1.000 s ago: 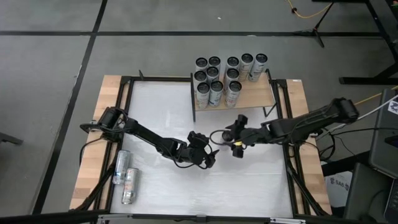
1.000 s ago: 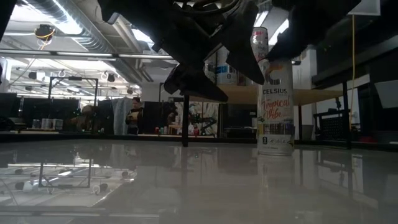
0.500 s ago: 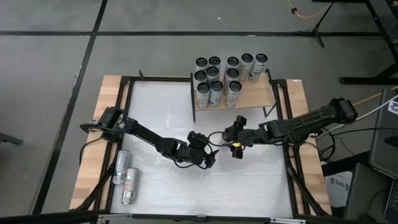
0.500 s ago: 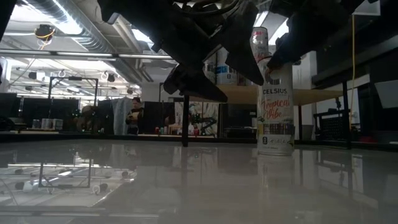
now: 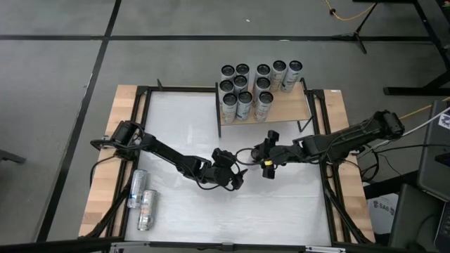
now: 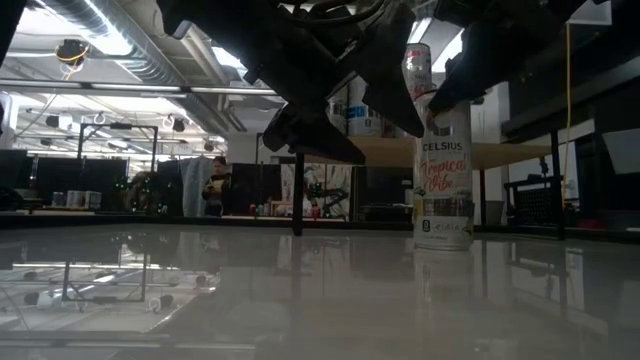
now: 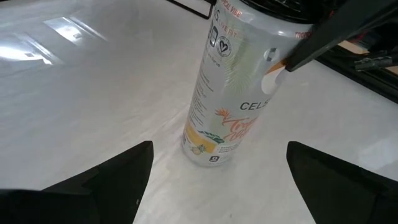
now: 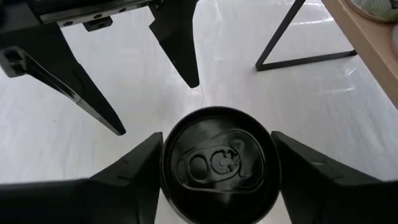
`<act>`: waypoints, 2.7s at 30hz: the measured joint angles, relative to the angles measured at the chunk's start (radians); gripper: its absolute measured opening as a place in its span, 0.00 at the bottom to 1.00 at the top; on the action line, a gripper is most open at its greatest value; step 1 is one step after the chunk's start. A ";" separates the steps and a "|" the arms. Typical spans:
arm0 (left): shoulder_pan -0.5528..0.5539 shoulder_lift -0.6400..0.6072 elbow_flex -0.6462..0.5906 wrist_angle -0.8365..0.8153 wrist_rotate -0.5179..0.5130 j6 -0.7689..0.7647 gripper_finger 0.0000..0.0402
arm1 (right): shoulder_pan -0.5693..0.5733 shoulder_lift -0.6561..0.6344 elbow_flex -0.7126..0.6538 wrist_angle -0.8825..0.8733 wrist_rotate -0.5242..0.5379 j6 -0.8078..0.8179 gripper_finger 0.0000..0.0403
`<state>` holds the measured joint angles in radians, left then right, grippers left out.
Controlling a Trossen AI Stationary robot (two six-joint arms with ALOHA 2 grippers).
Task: Place canned beverage on shelf
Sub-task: Put the orange soda can on the shelf aligned with the orange soda can
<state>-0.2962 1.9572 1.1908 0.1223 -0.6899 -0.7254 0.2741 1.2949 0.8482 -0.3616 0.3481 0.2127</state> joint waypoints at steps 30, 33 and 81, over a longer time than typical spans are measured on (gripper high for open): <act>0.000 0.000 0.000 0.000 0.000 0.000 0.91 | 0.000 0.003 0.215 -0.326 -0.023 -0.008 0.60; 0.000 0.000 0.000 0.000 0.000 0.000 0.91 | 0.000 0.003 0.287 -0.397 -0.007 -0.009 0.60; 0.002 0.000 0.000 0.002 -0.024 -0.002 0.91 | -0.979 -0.094 0.711 -0.732 -0.660 -0.737 0.60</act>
<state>-0.2947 1.9572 1.1907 0.1238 -0.7144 -0.7269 -0.7050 1.2013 1.5589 -1.0934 -0.3123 -0.5247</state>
